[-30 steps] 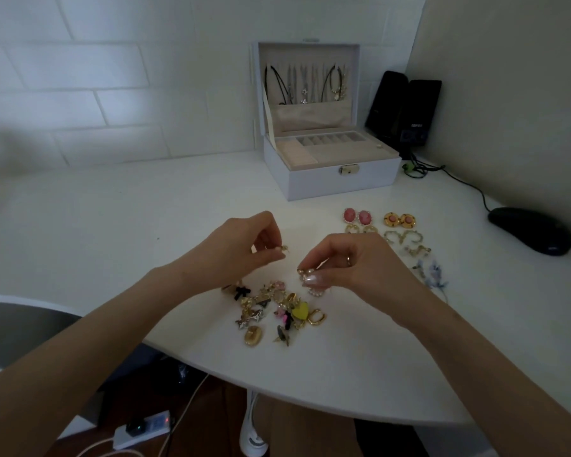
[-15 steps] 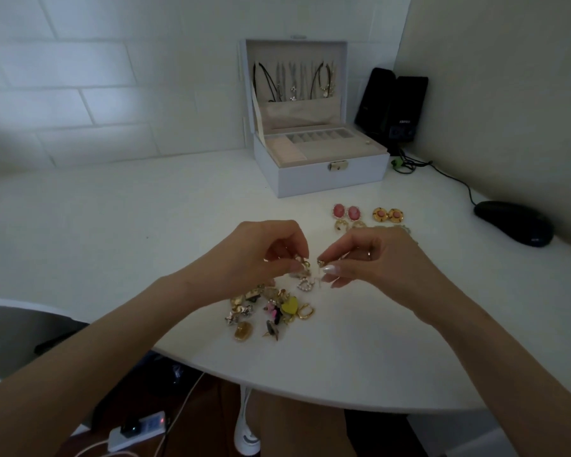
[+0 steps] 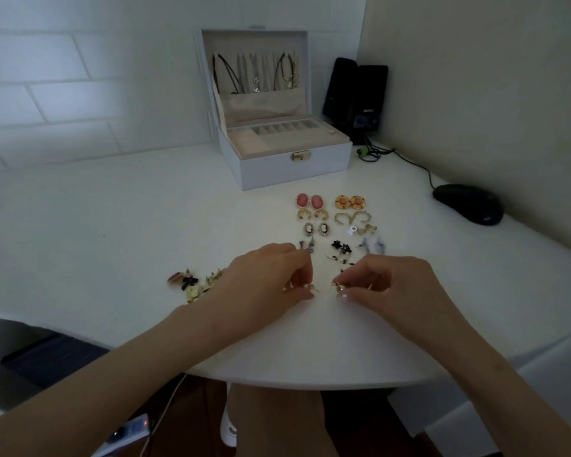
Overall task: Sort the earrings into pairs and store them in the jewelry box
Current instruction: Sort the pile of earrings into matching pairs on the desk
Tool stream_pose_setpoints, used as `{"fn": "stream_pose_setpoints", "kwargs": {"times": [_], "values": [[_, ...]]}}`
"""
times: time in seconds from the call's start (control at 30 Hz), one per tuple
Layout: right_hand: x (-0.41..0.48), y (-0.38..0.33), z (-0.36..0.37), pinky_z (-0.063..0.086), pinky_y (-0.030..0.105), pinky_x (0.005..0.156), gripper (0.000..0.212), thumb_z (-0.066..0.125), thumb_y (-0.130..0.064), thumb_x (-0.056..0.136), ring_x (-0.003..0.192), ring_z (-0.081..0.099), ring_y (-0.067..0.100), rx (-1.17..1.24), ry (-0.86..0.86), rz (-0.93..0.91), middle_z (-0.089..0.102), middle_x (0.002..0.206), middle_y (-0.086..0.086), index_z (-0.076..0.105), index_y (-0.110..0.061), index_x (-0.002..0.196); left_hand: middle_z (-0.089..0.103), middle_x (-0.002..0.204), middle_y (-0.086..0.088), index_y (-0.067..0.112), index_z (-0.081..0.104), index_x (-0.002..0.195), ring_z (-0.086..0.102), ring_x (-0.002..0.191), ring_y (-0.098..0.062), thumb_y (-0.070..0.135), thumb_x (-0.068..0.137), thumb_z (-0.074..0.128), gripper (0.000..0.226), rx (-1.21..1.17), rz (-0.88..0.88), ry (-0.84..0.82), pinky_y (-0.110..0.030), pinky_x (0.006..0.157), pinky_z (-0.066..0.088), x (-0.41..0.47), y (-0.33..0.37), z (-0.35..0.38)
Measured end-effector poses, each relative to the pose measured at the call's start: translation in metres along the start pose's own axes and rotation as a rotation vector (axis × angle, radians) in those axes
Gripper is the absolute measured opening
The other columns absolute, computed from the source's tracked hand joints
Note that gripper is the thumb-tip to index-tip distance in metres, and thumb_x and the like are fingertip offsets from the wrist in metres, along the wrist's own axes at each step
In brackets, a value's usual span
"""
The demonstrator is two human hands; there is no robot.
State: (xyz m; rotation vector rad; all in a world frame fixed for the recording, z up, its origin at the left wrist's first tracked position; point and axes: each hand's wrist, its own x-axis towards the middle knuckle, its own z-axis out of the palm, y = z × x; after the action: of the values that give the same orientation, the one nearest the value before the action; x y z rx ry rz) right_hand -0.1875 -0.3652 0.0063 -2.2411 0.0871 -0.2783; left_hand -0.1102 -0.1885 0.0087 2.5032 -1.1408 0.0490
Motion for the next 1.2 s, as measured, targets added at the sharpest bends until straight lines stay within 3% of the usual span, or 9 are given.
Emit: {"fn": "stream_pose_setpoints", "kwargs": {"times": [0.1,0.17,0.27,0.4,0.6,0.8,0.97,1.2], "values": [[-0.005,0.005,0.005,0.041,0.004,0.060,0.014,0.076,-0.008,0.072,0.065,0.057,-0.007,-0.039,0.028,-0.049,0.065,0.068,-0.014,0.073,-0.021,0.078,0.045,0.086,0.016,0.027,0.055,0.095,0.042,0.082,-0.004,0.041,0.087,0.056,0.016,0.094,-0.027,0.035,-0.011,0.064,0.031,-0.001,0.006,0.008],[-0.006,0.009,0.011,0.040,0.005,0.063,0.012,0.076,-0.011,0.072,0.072,0.057,-0.005,-0.074,0.064,-0.088,0.063,0.070,-0.014,0.073,-0.019,0.080,0.045,0.086,0.015,0.027,0.054,0.093,0.039,0.080,-0.005,0.044,0.087,0.054,0.018,0.130,-0.042,0.055,-0.012,0.063,0.028,-0.002,0.009,0.010],[-0.005,0.014,0.020,0.040,0.008,0.066,0.010,0.076,-0.015,0.074,0.071,0.056,0.004,-0.167,0.100,-0.142,0.060,0.075,-0.011,0.070,-0.019,0.081,0.050,0.089,0.013,0.027,0.052,0.089,0.039,0.080,-0.007,0.049,0.086,0.053,0.022,0.165,-0.051,0.070,-0.016,0.064,0.028,-0.002,0.010,0.012],[-0.002,0.014,0.025,0.040,0.014,0.069,0.015,0.075,-0.014,0.074,0.069,0.052,0.002,-0.207,0.124,-0.167,0.057,0.078,-0.008,0.068,-0.017,0.088,0.051,0.093,0.014,0.028,0.052,0.093,0.040,0.082,-0.006,0.055,0.083,0.052,0.029,0.179,-0.062,0.047,-0.021,0.068,0.027,-0.002,0.010,0.011],[-0.003,0.014,0.024,0.042,0.019,0.074,0.016,0.075,-0.016,0.075,0.069,0.052,0.001,-0.181,0.113,-0.135,0.057,0.077,-0.011,0.067,-0.019,0.089,0.045,0.091,0.016,0.028,0.050,0.097,0.037,0.082,-0.005,0.049,0.083,0.057,0.026,0.136,-0.023,0.053,-0.016,0.064,0.029,-0.005,0.010,0.011],[0.002,0.012,0.027,0.040,0.011,0.068,0.008,0.073,-0.017,0.077,0.070,0.052,0.005,-0.201,0.112,-0.126,0.055,0.077,-0.012,0.067,-0.016,0.083,0.058,0.089,0.006,0.021,0.057,0.090,0.052,0.082,-0.017,0.032,0.084,0.062,0.013,0.190,0.021,0.142,-0.025,0.069,0.031,-0.002,0.009,0.015],[0.007,0.010,0.032,0.037,0.011,0.065,0.007,0.070,-0.015,0.079,0.067,0.049,0.003,-0.222,0.118,-0.147,0.048,0.075,-0.015,0.065,-0.016,0.082,0.056,0.088,0.007,0.022,0.056,0.088,0.049,0.085,-0.015,0.045,0.087,0.052,0.023,0.207,-0.023,0.204,-0.027,0.073,0.034,-0.002,0.002,0.017],[0.011,0.011,0.035,0.035,0.010,0.064,0.008,0.069,-0.019,0.080,0.067,0.046,0.000,-0.246,0.111,-0.158,0.046,0.074,-0.015,0.062,-0.020,0.084,0.055,0.062,0.006,0.023,0.056,0.065,0.052,0.057,-0.017,0.047,0.076,0.053,0.027,0.344,-0.018,0.244,-0.029,0.054,0.036,-0.002,-0.004,0.016]]}}
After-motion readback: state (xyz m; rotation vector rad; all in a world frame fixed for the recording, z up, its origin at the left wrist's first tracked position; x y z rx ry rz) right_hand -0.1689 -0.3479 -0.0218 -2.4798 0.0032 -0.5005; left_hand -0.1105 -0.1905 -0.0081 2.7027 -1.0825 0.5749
